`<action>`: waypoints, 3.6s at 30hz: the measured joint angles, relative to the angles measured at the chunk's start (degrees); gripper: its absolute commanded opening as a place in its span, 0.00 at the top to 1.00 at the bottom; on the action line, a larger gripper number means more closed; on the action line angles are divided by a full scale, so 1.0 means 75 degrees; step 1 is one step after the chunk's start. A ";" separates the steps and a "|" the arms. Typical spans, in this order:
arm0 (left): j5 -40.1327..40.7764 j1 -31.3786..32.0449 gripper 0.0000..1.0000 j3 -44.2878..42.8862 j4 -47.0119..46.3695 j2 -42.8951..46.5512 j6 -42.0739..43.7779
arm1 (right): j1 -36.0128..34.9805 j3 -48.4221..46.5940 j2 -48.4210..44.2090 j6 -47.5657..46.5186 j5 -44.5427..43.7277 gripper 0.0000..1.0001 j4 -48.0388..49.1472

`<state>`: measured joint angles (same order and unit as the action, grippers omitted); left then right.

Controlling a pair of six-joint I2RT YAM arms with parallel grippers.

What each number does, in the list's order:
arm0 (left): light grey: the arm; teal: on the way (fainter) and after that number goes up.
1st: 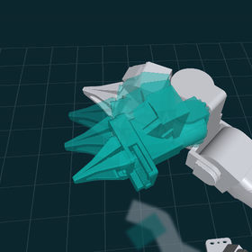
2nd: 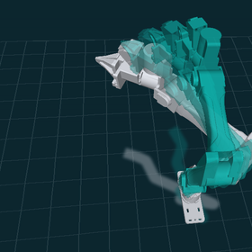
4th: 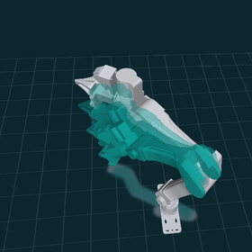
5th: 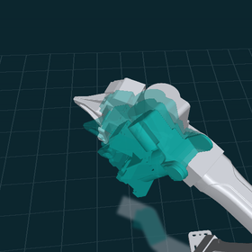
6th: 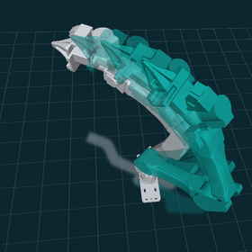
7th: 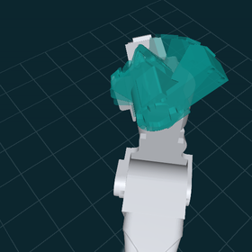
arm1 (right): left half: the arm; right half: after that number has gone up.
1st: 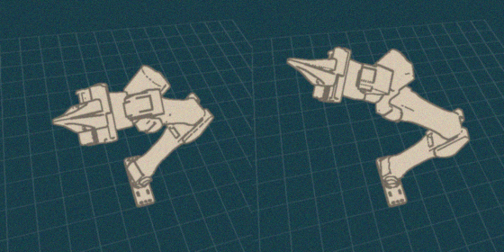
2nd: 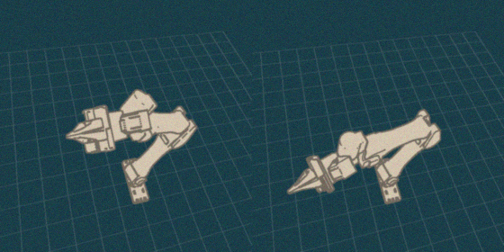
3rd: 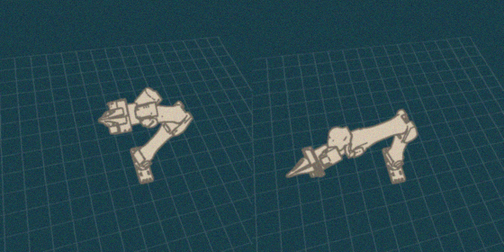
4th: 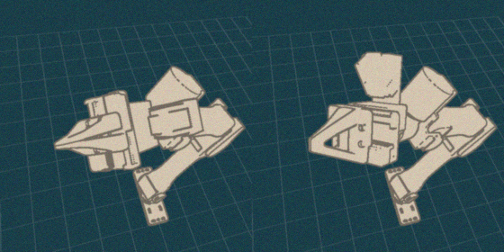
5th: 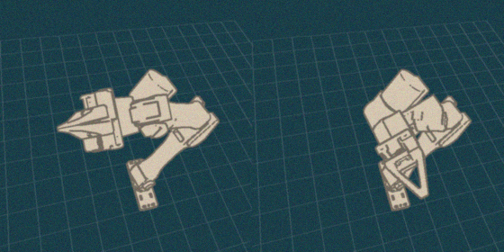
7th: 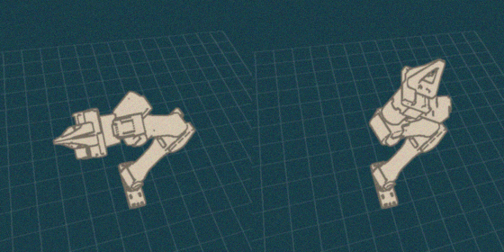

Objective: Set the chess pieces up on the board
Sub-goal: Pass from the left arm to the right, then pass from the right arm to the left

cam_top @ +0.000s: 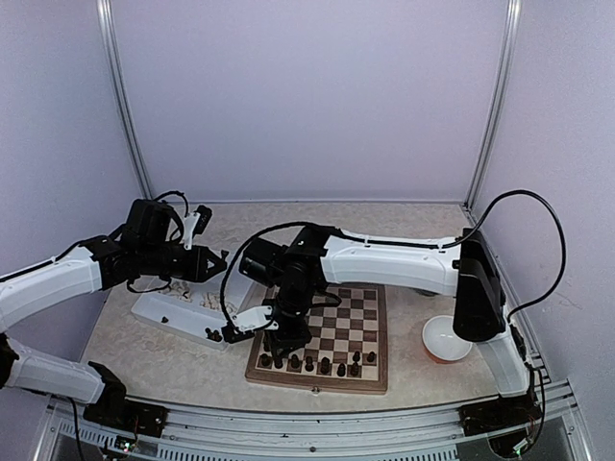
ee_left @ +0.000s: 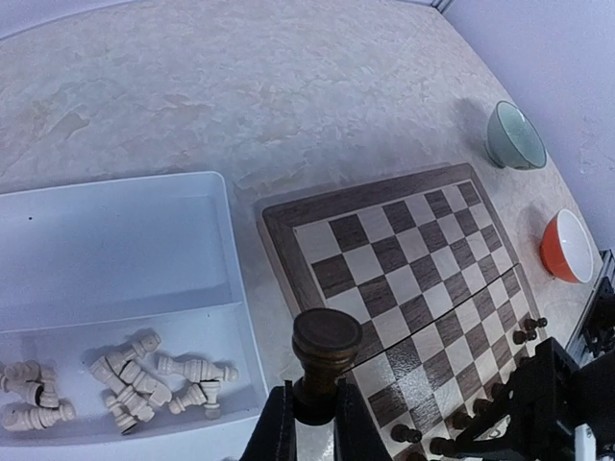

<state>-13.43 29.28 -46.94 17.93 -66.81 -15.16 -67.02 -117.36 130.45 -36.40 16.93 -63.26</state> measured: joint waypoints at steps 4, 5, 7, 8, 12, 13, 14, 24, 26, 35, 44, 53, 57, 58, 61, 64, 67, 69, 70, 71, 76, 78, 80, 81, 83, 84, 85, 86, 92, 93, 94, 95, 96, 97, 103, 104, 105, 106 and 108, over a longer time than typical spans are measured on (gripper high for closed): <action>-0.0388 0.0119 0.96 -0.0009 -0.0058 -0.0227 0.0000 | 0.0268 0.0160 -0.0790 -0.0154 -0.0003 0.65 0.0134; -0.0455 0.0268 0.96 -0.0029 -0.0050 -0.0347 0.0000 | 0.0396 0.0309 -0.1110 -0.0204 -0.0017 0.65 0.0224; -0.0606 0.0659 0.95 -0.0128 0.0015 -0.0595 0.0003 | 0.0685 0.0755 -0.1842 -0.0283 -0.0070 0.65 0.0536; -0.0731 0.0889 0.95 -0.0207 0.0047 -0.0734 -0.0003 | 0.0825 0.1046 -0.2261 -0.0326 -0.0102 0.65 0.0737; -0.1341 0.1661 0.94 -0.0726 0.0184 -0.1314 -0.0029 | 0.1262 0.2317 -0.3826 -0.0597 -0.0335 0.60 0.1585; -0.1463 0.1789 0.93 -0.0880 0.0216 -0.1472 -0.0041 | 0.1262 0.2518 -0.4057 -0.0662 -0.0393 0.59 0.1699; -0.1606 0.1912 0.93 -0.1061 0.0265 -0.1652 -0.0061 | 0.1241 0.2693 -0.4246 -0.0746 -0.0437 0.58 0.1801; -0.2509 0.2634 0.93 -0.2250 0.0717 -0.3037 -0.0152 | 0.0597 0.3818 -0.4406 -0.1501 -0.1451 0.54 0.2224; -0.2637 0.2713 0.93 -0.2363 0.0790 -0.3153 -0.0152 | 0.0475 0.3893 -0.4406 -0.1597 -0.1649 0.54 0.2282; -0.3110 0.2894 0.93 -0.2538 0.0938 -0.3386 -0.0172 | 0.0163 0.4194 -0.4380 -0.1920 -0.2439 0.56 0.2597; -0.3389 0.2923 0.92 -0.2538 0.0985 -0.3404 -0.0175 | 0.0023 0.4538 -0.4232 -0.2168 -0.3098 0.85 0.2696; -0.3398 0.2926 0.85 -0.2544 0.0985 -0.3500 -0.0233 | 0.0023 0.4660 -0.4232 -0.2002 -0.3182 0.93 0.2868; -0.3357 0.2923 0.87 -0.2544 0.1008 -0.3544 -0.0291 | 0.0061 0.4820 -0.4232 -0.1958 -0.3179 0.93 0.3063; -0.3346 0.2923 0.89 -0.2544 0.1008 -0.3547 -0.0312 | 0.0076 0.4846 -0.4232 -0.1938 -0.3174 0.90 0.3101; -0.3328 0.2906 0.95 -0.2544 0.1005 -0.3547 -0.0356 | 0.0149 0.4887 -0.4232 -0.1883 -0.3118 0.81 0.3188; -0.3340 0.2879 0.98 -0.2544 0.0944 -0.3547 -0.0405 | 0.0160 0.4890 -0.4232 -0.1827 -0.3072 0.72 0.3223; -0.3468 0.2847 0.99 -0.2547 0.0781 -0.3550 -0.0411 | 0.0160 0.4893 -0.4232 -0.1818 -0.3022 0.70 0.3223; -0.3564 0.2801 1.00 -0.2550 0.0717 -0.3579 -0.0431 | 0.0154 0.4896 -0.4232 -0.1833 -0.2996 0.74 0.3226; -0.3608 0.2774 1.00 -0.2550 0.0697 -0.3611 -0.0437 | 0.0152 0.4905 -0.4232 -0.1845 -0.2987 0.77 0.3226; -0.3666 0.2748 1.00 -0.2550 0.0694 -0.3646 -0.0440 | 0.0149 0.4916 -0.4232 -0.1853 -0.2999 0.82 0.3235; -0.3783 0.2728 0.86 -0.2550 0.0688 -0.3777 -0.0449 | 0.0149 0.4995 -0.4232 -0.1830 -0.3054 0.93 0.3299; -0.3736 0.2702 0.80 -0.2547 0.0697 -0.3777 -0.0452 | 0.0192 0.5039 -0.4232 -0.1786 -0.3040 0.94 0.3395; -0.3620 0.2687 0.76 -0.2457 0.0592 -0.3704 -0.0495 | 0.0350 0.5042 -0.4234 -0.1652 -0.2798 0.94 0.3448; -0.3523 0.2672 0.72 -0.2328 0.0455 -0.3585 -0.0519 | 0.0487 0.5042 -0.4237 -0.1571 -0.2500 0.94 0.3453; -0.3229 0.2643 0.64 -0.1894 0.0082 -0.3156 -0.0577 | 0.0778 0.5042 -0.4264 -0.1352 -0.2020 0.95 0.3456; -0.2317 0.2588 0.59 -0.0746 -0.0595 -0.1722 -0.0851 | 0.1463 0.5059 -0.4488 -0.0863 -0.1067 0.95 0.3503; -0.2276 0.2588 0.58 -0.0714 -0.0627 -0.1649 -0.0860 | 0.1498 0.5059 -0.4503 -0.0839 -0.1046 0.96 0.3509; -0.1929 0.2605 0.58 -0.0522 -0.0947 -0.1288 -0.0903 | 0.1708 0.5112 -0.4607 -0.0586 -0.0662 0.96 0.3637; 0.0580 0.3462 0.55 0.0516 -0.3407 0.0708 -0.0970 | 0.2652 0.5418 -0.5147 0.1017 0.1988 0.94 0.4371; 0.0918 0.3689 0.54 0.0571 -0.3768 0.0731 -0.0930 | 0.2850 0.5432 -0.5152 0.1355 0.2573 0.94 0.4599; 0.1221 0.3876 0.54 0.0595 -0.4051 0.0694 -0.0877 | 0.3031 0.5453 -0.5152 0.1690 0.3034 0.94 0.4791; 0.1507 0.4071 0.54 0.0597 -0.4319 0.0577 -0.0822 | 0.3174 0.5482 -0.5152 0.1923 0.3421 0.93 0.4931; 0.1728 0.4229 0.53 0.0595 -0.4549 0.0428 -0.0761 | 0.3305 0.5508 -0.5152 0.2229 0.3835 0.93 0.5068; 0.1906 0.4342 0.53 0.0595 -0.4701 0.0280 -0.0705 | 0.3424 0.5514 -0.5147 0.2419 0.4153 0.93 0.5164; 0.2570 0.4709 0.52 0.0321 -0.4975 -0.0799 -0.0460 | 0.3544 0.5569 -0.5144 0.3025 0.5115 0.92 0.5523; 0.2623 0.4721 0.52 0.0274 -0.5001 -0.0895 -0.0446 | 0.3544 0.5598 -0.5144 0.3066 0.5190 0.91 0.5563; 0.2672 0.4724 0.52 0.0224 -0.5027 -0.0968 -0.0428 | 0.3544 0.5633 -0.5144 0.3098 0.5269 0.91 0.5581; 0.2710 0.4724 0.52 0.0189 -0.5062 -0.1011 -0.0411 | 0.3544 0.5654 -0.5144 0.3127 0.5313 0.91 0.5578; 0.2769 0.4724 0.52 0.0108 -0.5094 -0.1078 -0.0367 | 0.3544 0.5680 -0.5144 0.3159 0.5383 0.91 0.5590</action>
<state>7.33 64.71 -46.13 -20.27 -74.89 -17.91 -40.45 -74.76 91.88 -12.71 57.30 -21.34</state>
